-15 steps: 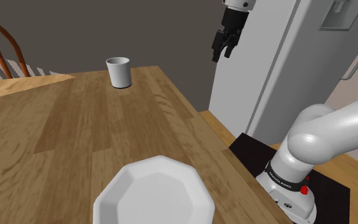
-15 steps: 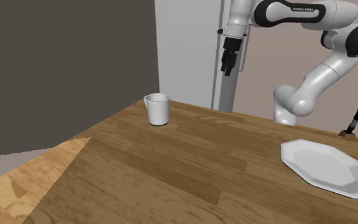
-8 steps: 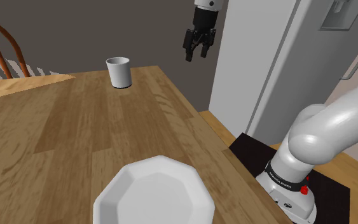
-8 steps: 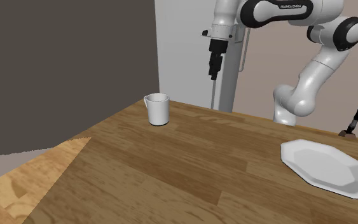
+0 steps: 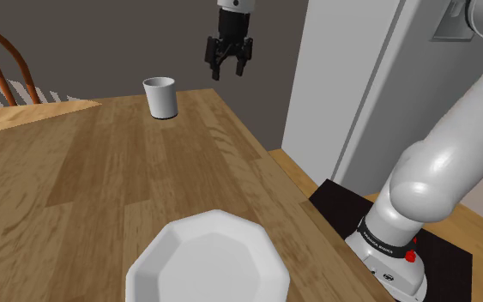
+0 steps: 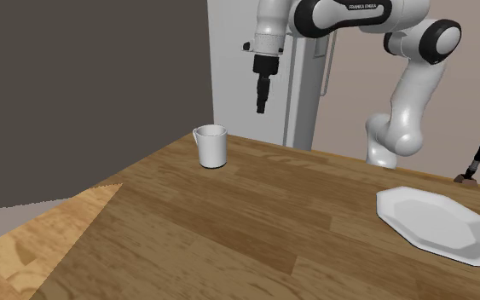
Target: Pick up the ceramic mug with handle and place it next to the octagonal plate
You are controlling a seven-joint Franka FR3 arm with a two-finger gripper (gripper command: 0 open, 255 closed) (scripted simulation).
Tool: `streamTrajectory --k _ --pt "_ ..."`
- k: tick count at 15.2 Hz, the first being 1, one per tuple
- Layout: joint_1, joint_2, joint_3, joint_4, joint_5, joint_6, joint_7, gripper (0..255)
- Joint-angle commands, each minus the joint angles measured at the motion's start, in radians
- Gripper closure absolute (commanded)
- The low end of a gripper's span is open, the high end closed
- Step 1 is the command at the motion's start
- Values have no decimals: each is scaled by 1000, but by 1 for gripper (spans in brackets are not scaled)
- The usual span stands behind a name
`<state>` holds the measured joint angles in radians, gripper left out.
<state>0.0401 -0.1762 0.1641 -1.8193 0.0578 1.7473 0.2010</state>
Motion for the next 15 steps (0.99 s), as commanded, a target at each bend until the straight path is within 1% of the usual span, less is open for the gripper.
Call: streamTrajectory --k 1,4,7,9,11,12,15 --pt "9 77 20 83 -9 -10 38 0" --pt "26 203 42 226 -29 -35 89 0" --pt "51 340 60 396 -57 -76 138 0" --pt "73 441 67 531 -78 -115 169 0" --pt "103 556 71 694 -101 -168 197 0" --pt "113 592 71 747 -108 -187 204 0" --pt "108 576 70 681 -104 -137 203 0"
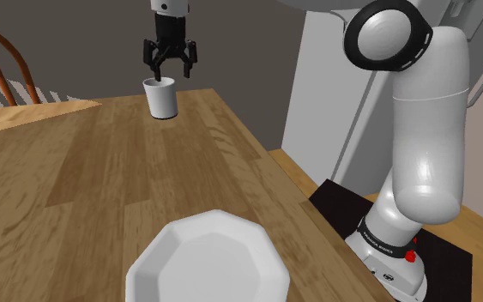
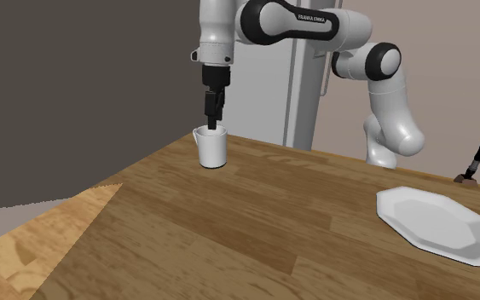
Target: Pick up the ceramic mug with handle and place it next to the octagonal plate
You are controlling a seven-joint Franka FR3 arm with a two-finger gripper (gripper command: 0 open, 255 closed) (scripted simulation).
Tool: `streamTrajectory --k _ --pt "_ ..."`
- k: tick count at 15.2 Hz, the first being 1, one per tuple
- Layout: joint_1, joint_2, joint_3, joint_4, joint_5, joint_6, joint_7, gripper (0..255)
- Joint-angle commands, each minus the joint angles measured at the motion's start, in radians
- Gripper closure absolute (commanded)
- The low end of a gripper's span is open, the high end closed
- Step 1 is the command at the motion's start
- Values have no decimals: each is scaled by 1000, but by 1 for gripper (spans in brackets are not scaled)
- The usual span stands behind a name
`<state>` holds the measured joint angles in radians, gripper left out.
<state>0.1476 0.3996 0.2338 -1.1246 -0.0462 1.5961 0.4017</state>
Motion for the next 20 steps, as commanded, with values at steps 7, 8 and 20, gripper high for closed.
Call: streamTrajectory --k 7,8,20 --pt "-4 -15 0 -100 3 85 2 0" --pt "-4 -15 0 -100 3 85 2 0" --pt "-4 -15 0 -99 3 85 2 255"
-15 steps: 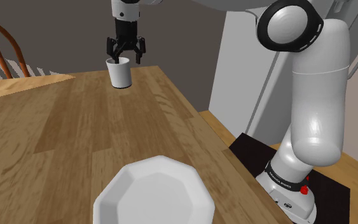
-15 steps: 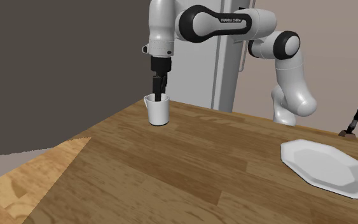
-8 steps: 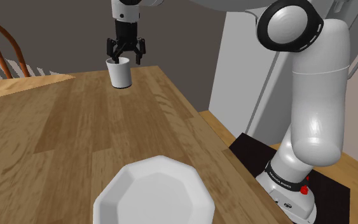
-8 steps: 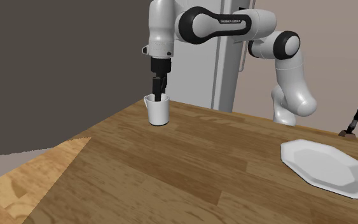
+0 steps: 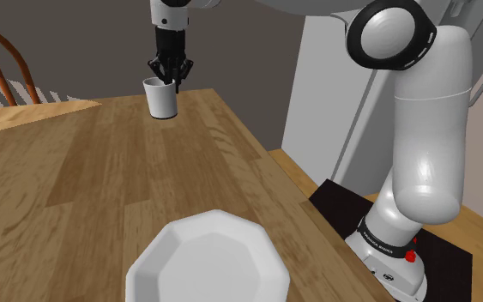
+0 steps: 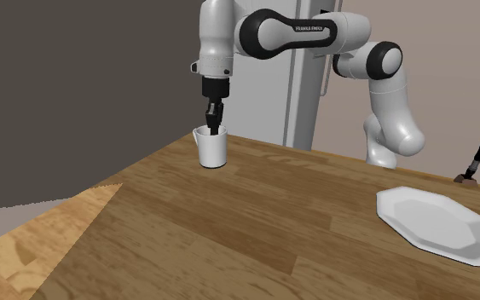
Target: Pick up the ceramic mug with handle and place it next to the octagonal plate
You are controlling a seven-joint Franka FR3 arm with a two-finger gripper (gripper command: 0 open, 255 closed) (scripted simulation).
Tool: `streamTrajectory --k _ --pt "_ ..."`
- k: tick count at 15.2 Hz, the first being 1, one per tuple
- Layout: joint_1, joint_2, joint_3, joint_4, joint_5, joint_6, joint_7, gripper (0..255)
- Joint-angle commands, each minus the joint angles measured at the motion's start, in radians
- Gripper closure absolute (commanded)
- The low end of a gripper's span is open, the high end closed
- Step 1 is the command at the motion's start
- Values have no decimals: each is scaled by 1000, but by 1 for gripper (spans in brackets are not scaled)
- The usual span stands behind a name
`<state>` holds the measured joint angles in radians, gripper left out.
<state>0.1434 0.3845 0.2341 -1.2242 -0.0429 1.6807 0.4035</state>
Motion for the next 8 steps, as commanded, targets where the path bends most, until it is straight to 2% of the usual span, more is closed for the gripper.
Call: streamTrajectory --k 1,8 --pt "0 0 0 0 0 0 0 255" --pt "12 35 0 136 -8 -101 4 255"
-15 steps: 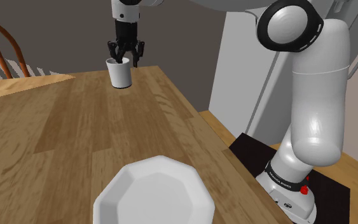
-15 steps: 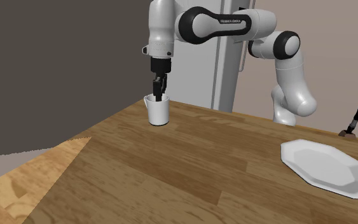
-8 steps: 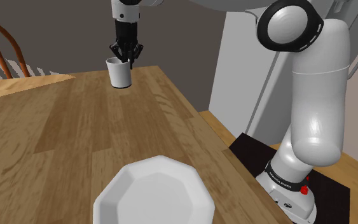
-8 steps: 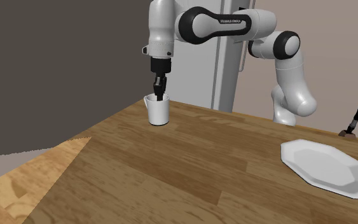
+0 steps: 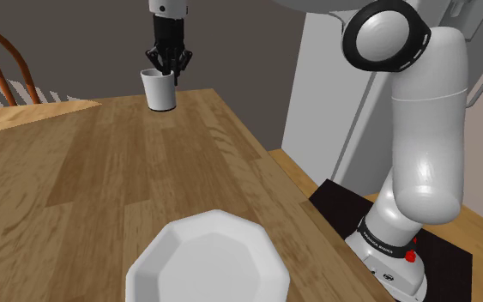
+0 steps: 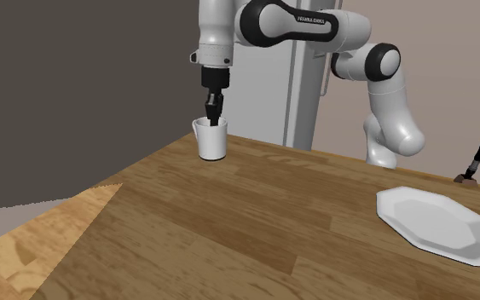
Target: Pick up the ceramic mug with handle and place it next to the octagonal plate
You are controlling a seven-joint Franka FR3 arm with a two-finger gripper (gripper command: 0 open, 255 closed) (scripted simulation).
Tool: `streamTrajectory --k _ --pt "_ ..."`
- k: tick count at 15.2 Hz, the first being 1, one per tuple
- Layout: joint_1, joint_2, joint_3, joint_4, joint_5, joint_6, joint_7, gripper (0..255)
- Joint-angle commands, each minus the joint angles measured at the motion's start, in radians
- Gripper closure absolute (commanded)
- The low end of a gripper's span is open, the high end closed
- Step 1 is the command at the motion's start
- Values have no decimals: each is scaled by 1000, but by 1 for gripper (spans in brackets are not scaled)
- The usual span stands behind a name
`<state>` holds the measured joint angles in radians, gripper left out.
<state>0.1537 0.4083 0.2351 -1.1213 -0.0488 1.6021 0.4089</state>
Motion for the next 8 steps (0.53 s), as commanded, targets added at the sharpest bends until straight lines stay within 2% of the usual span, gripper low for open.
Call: streamTrajectory --k 1,8 --pt "4 19 -1 60 -4 -41 -1 255" --pt "34 111 -3 308 -24 -197 4 255"
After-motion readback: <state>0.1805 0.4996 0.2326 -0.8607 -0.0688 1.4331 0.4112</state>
